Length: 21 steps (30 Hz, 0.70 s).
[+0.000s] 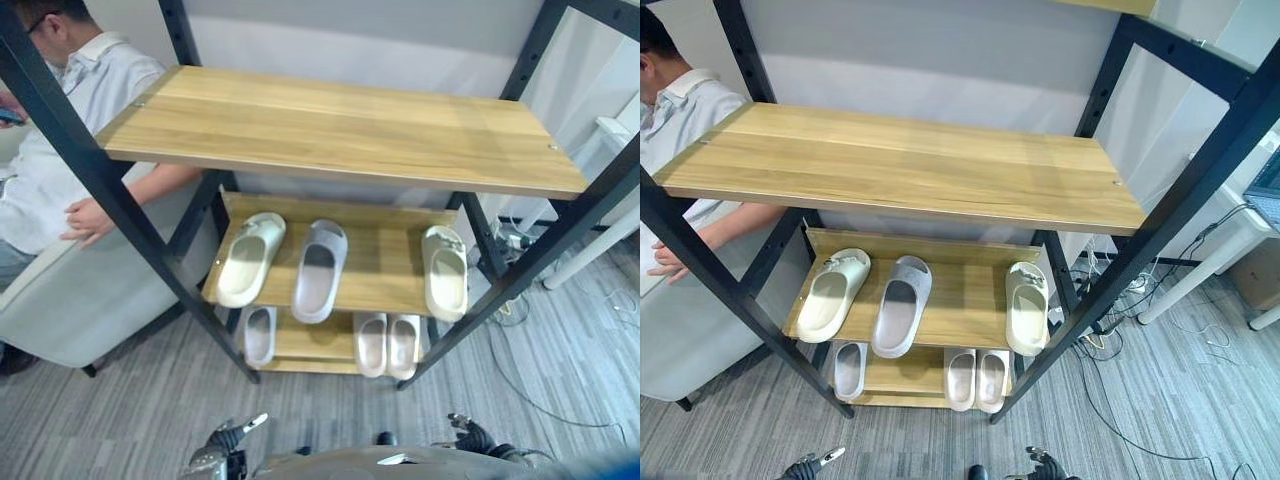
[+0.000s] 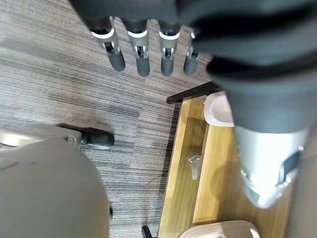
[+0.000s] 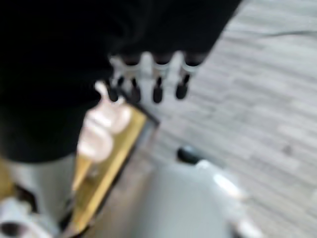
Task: Arrange the slippers neatly on the shoe rack.
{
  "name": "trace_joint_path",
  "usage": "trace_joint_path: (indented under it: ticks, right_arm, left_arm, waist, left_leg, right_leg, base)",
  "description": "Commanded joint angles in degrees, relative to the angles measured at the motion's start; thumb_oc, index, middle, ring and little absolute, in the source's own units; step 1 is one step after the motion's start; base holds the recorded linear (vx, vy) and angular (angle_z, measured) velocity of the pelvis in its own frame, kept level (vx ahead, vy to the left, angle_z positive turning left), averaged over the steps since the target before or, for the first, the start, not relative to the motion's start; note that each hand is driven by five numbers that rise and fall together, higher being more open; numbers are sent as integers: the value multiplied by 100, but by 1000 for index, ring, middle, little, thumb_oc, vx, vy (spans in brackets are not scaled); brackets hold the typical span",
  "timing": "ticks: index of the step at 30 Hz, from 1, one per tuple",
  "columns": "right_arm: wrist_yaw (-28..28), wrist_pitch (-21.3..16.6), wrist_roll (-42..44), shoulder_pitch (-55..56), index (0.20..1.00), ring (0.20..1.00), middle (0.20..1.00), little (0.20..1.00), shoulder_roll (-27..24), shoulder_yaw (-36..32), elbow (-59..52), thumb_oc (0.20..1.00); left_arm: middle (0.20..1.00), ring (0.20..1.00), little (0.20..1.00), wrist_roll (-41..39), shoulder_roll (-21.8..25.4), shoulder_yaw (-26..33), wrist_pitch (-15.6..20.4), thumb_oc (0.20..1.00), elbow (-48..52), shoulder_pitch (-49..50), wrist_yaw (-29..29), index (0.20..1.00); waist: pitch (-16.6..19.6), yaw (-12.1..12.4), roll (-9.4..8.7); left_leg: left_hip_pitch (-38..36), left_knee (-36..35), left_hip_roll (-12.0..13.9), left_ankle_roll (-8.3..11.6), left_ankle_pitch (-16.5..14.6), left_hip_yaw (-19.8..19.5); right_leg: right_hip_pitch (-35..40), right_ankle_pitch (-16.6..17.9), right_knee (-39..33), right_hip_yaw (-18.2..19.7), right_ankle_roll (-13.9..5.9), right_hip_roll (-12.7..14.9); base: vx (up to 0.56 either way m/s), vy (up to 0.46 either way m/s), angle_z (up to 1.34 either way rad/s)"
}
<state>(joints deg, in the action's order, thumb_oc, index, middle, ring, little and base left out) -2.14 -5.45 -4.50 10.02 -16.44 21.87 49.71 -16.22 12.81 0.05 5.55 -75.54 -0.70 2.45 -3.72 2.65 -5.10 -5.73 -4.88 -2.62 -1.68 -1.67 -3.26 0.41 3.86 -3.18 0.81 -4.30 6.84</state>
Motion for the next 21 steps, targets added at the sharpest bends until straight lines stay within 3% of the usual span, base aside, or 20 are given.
trace_joint_path:
  ticks: [1,7,15,21]
  right_arm:
    - [46,-197,-212,-335,1000,1000,1000,1000,-412,-58,-741,1000]
    - [-72,-629,-440,150,1000,1000,1000,1000,-1018,-107,-2934,1000]
    - [-532,-754,-222,-63,1000,1000,1000,1000,-1301,366,-3911,1000]
    - [-491,-829,-188,-186,1000,1000,1000,1000,-1318,471,-4172,1000]
  left_arm:
    - [1000,1000,1000,193,-43,-99,92,1000,-162,-273,54,1000]
    - [1000,1000,1000,468,-66,50,178,1000,-127,-96,153,1000]
    - [1000,1000,1000,624,-137,-75,190,1000,-151,-167,83,1000]
    - [1000,1000,1000,670,-165,-92,184,1000,-202,-157,92,1000]
  waist:
    - [-251,93,396]
    - [-262,48,440]
    - [-244,136,418]
    - [-223,180,407]
  left_leg:
    - [151,248,99,90,-108,213]
    - [55,232,83,70,-137,272]
    - [22,221,75,65,-159,218]
    - [-3,220,87,62,-176,171]
  right_leg:
    - [-312,-579,1153,138,-469,-8]
    - [-309,-581,1187,178,-525,37]
    - [-285,-607,1207,95,-544,88]
    - [-237,-630,1189,47,-545,107]
  base:
    - [-9,33,-1]
    - [19,34,-10]
    - [7,3,-1]
    - [33,2,2]
